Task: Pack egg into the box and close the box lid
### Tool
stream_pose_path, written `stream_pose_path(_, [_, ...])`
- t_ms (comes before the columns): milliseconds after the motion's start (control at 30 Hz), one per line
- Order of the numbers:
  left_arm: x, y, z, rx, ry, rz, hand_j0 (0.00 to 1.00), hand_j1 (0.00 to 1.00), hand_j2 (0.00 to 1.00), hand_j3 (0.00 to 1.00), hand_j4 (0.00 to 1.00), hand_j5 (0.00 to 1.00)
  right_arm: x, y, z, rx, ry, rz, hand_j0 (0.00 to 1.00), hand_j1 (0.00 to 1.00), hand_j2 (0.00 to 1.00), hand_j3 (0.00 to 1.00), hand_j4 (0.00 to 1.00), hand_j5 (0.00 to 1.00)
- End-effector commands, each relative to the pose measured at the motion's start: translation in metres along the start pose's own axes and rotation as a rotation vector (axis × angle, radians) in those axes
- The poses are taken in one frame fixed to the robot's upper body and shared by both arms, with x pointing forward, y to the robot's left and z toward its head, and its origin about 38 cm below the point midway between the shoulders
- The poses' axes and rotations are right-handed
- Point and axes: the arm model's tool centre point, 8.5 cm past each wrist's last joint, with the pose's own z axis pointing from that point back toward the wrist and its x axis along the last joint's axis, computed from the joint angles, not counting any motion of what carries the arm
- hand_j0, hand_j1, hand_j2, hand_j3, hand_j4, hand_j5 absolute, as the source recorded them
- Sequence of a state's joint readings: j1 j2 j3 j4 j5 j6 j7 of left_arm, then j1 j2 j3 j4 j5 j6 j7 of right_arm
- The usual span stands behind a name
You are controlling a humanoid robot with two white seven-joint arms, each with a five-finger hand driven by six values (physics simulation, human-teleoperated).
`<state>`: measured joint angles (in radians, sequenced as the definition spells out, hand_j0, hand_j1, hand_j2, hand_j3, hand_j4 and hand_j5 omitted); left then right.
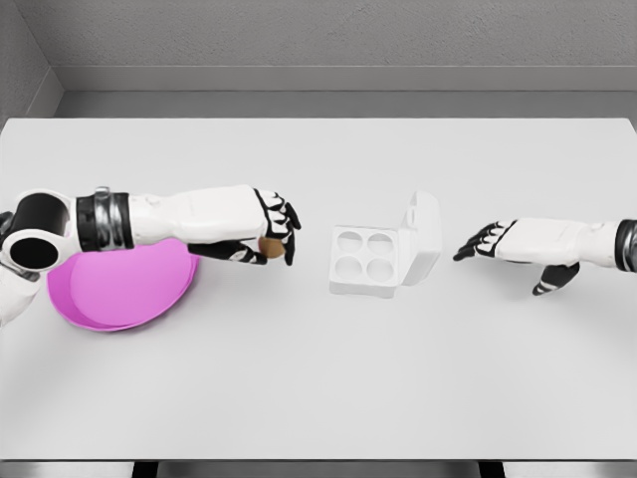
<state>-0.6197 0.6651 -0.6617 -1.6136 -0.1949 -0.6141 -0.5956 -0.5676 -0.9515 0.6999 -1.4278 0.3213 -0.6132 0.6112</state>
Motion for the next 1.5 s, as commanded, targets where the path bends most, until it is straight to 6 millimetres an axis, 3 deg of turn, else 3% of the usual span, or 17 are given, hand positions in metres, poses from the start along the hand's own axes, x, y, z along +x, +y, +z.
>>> stream_pose_path(0, [0.003, -0.001, -0.009, 0.012, -0.021, 0.01, 0.49, 0.49, 0.49, 0.49, 0.49, 0.49, -0.001, 0.0, 0.001, -0.003, 0.001, -0.006, 1.0, 1.0, 1.0, 1.0, 1.0, 1.0])
stream_pose_path(233, [0.005, 0.008, -0.019, 0.018, -0.027, -0.027, 0.49, 0.49, 0.49, 0.49, 0.49, 0.49, 0.0, 0.0, 0.0, -0.003, 0.0, -0.005, 1.0, 1.0, 1.0, 1.0, 1.0, 1.0])
stream_pose_path(867, [0.018, 0.02, -0.072, 0.057, -0.078, -0.095, 0.5, 0.5, 0.5, 0.5, 0.5, 0.5, -0.001, 0.0, 0.001, -0.002, 0.001, -0.005, 1.0, 1.0, 1.0, 1.0, 1.0, 1.0])
stream_pose_path(1067, [0.014, 0.019, -0.09, 0.064, -0.074, -0.086, 0.5, 0.5, 0.5, 0.5, 0.5, 0.5, -0.001, 0.0, 0.001, -0.002, 0.001, -0.005, 1.0, 1.0, 1.0, 1.0, 1.0, 1.0])
stream_pose_path(1467, [0.004, 0.03, -0.095, 0.146, -0.036, -0.108, 0.51, 0.51, 0.51, 0.51, 0.51, 0.51, -0.001, 0.0, 0.001, -0.002, 0.001, -0.005, 1.0, 1.0, 1.0, 1.0, 1.0, 1.0])
